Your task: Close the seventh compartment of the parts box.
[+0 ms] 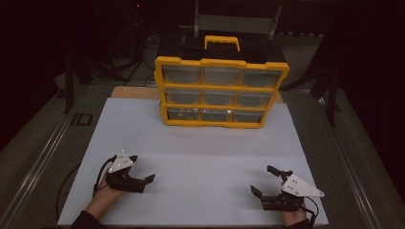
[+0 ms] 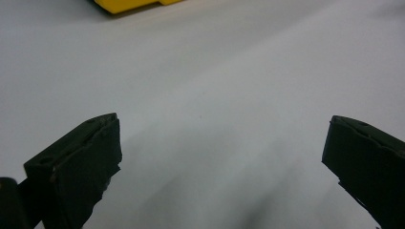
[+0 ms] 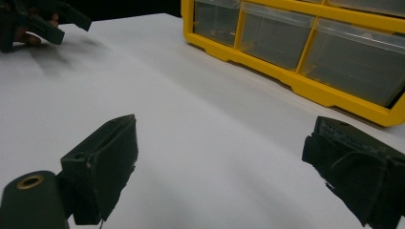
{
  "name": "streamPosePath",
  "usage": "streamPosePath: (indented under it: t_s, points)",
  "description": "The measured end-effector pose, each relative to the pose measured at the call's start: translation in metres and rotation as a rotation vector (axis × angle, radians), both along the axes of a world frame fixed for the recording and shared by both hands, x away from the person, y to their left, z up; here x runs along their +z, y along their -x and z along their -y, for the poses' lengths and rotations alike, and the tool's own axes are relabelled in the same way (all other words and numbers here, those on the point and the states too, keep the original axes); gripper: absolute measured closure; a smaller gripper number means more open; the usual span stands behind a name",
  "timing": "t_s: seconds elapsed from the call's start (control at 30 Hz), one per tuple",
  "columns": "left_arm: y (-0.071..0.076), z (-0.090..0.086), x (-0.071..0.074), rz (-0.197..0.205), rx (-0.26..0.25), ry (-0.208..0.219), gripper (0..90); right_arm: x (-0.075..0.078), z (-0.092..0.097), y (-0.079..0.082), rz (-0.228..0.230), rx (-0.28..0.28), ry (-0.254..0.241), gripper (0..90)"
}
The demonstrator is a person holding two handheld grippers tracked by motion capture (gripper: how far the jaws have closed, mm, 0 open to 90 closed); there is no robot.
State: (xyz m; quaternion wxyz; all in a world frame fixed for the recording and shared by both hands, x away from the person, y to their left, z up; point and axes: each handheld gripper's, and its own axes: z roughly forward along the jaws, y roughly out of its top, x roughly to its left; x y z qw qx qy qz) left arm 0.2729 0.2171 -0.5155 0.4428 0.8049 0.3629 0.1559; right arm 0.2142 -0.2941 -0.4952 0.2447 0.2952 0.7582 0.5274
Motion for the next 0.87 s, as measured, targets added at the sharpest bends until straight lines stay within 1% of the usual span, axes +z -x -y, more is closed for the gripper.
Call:
streamPosePath:
  t_s: [0.03,0.1,0.23,0.47,0.67,0.73,0.87]
  points:
    - [-0.0002,0.0,-0.0001,0.006,0.006,-0.001,0.0,-0.0001,-0.0002,-0.0001,0.0,0.001,0.001,9.2]
    - [-0.0002,0.0004,-0.0009,0.006,0.008,-0.002,0.0,-0.0005,-0.0006,-0.0002,-0.001,0.002,0.005,9.2]
    - [0.0014,0.0018,-0.0004,0.013,-0.002,-0.017,0.0,-0.0009,-0.0002,-0.0004,-0.003,0.005,0.004,9.2]
    - [0.0048,0.0021,0.0028,0.034,-0.002,-0.007,0.0,-0.0026,-0.0006,-0.0019,-0.013,0.009,0.007,9.2]
    - [0.0079,0.0044,0.0044,0.055,-0.002,-0.021,0.0,-0.0027,-0.0007,-0.0019,-0.014,0.007,0.009,9.2]
    - [0.0088,0.0053,0.005,0.057,-0.007,-0.012,0.0,-0.0026,-0.0008,-0.0019,-0.012,0.007,0.009,9.2]
    - [0.0094,0.006,0.0052,0.064,-0.014,-0.012,0.0,-0.0029,-0.001,-0.0022,-0.013,0.008,0.012,9.2]
